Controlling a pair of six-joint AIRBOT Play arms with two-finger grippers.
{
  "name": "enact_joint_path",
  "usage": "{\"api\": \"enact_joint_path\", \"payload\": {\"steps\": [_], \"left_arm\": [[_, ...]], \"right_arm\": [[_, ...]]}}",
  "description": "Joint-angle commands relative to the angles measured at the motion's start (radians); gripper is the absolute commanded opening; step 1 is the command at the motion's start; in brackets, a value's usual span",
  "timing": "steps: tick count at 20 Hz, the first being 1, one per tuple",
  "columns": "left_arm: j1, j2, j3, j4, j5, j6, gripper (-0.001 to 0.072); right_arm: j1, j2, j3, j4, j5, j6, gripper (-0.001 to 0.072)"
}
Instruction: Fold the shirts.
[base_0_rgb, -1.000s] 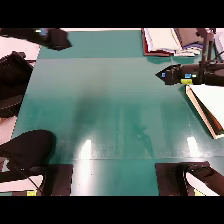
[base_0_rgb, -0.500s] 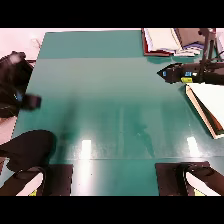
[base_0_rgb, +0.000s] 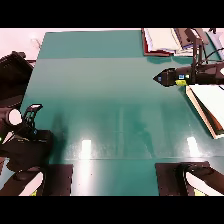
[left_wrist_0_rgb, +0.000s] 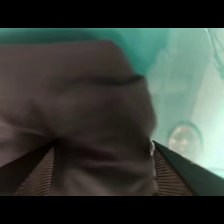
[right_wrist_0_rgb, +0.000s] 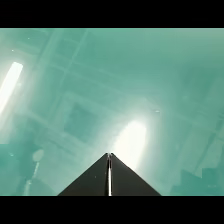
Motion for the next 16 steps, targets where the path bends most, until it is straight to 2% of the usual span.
{"api": "enact_joint_path", "payload": {"steps": [1,2,3,4,6,9,13,16], "left_arm": [[0.001,0.003,-0.029,0.057,0.012,-0.043,0.0661],[0.001,0.003,-0.029,0.057,0.011,-0.045,0.0509],[0.001,0.003,-0.027,0.056,0.006,-0.040,0.0104],[0.001,0.003,-0.021,0.055,0.009,-0.035,0.0042],[0.001,0.003,0.049,0.050,0.013,-0.034,0.0025],[-0.048,0.003,0.339,0.034,0.033,-0.035,0.0024],[-0.212,-0.008,0.760,-0.024,0.146,-0.032,0.0023],[-0.363,-0.067,0.974,-0.024,0.206,0.021,0.0023]], "right_arm": [[0.000,-0.003,0.000,0.000,0.002,0.000,0.0020],[0.000,-0.003,0.000,0.000,0.002,0.000,0.0020],[0.000,-0.003,0.000,0.000,0.002,0.000,0.0020],[0.000,-0.003,0.000,0.000,0.002,0.000,0.0020],[-0.001,-0.003,0.018,0.000,0.003,0.000,0.0020],[-0.001,-0.003,0.129,0.000,0.002,0.000,0.0020],[-0.001,-0.003,0.297,-0.025,-0.007,0.000,0.0019],[-0.005,-0.003,0.389,-0.063,-0.026,0.000,0.0020]]}}
